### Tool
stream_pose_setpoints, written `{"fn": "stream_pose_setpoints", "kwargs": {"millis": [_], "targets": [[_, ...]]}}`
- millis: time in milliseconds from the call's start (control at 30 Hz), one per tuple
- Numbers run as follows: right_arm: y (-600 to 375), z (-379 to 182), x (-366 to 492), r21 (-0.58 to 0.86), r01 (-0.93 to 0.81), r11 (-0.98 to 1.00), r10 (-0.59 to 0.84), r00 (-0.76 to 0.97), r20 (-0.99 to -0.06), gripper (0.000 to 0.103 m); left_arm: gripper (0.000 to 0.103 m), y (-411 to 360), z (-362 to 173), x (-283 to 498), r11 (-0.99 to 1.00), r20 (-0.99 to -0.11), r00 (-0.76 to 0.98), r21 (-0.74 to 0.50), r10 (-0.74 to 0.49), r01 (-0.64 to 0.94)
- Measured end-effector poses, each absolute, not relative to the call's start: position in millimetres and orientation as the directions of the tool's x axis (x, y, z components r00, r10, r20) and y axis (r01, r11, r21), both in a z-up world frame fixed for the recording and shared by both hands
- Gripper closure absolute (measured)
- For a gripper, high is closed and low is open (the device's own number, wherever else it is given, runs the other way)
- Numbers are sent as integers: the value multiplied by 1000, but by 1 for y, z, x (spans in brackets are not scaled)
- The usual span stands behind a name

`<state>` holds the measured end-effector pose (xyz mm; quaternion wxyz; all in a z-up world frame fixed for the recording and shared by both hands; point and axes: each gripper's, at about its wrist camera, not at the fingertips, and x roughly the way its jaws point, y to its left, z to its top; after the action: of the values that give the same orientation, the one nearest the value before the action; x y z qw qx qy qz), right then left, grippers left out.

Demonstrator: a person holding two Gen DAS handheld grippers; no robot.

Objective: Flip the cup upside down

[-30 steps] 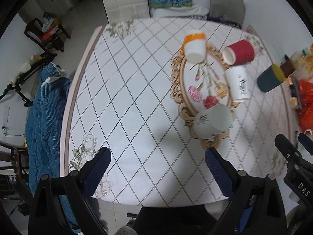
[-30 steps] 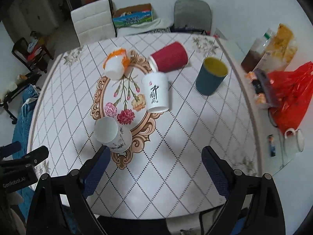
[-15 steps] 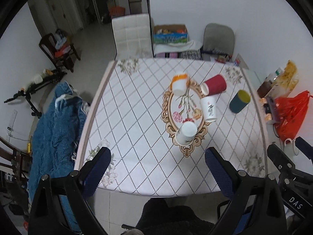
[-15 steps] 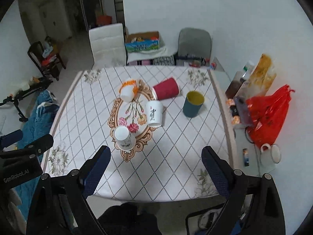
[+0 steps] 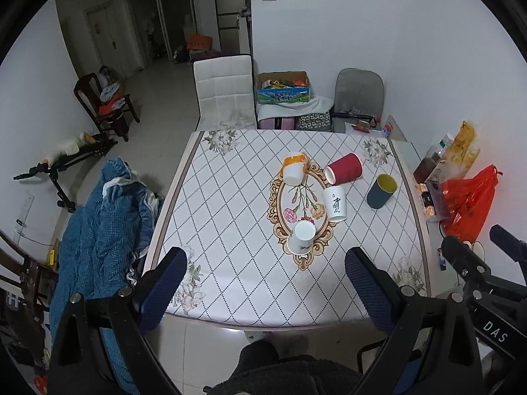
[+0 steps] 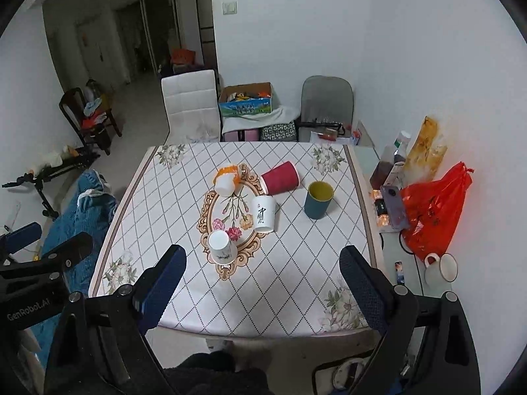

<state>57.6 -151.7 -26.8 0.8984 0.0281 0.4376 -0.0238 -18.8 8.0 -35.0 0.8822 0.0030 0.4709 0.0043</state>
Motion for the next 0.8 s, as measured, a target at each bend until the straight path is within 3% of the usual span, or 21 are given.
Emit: {"fn": "stream_pose_setpoints", "kwargs": {"millis": [800], "targets": [[-147,-17,58,48,50,998,8,596,-803,4,5,11,-36,-32,1000,-855,519,7,16,-20]]}}
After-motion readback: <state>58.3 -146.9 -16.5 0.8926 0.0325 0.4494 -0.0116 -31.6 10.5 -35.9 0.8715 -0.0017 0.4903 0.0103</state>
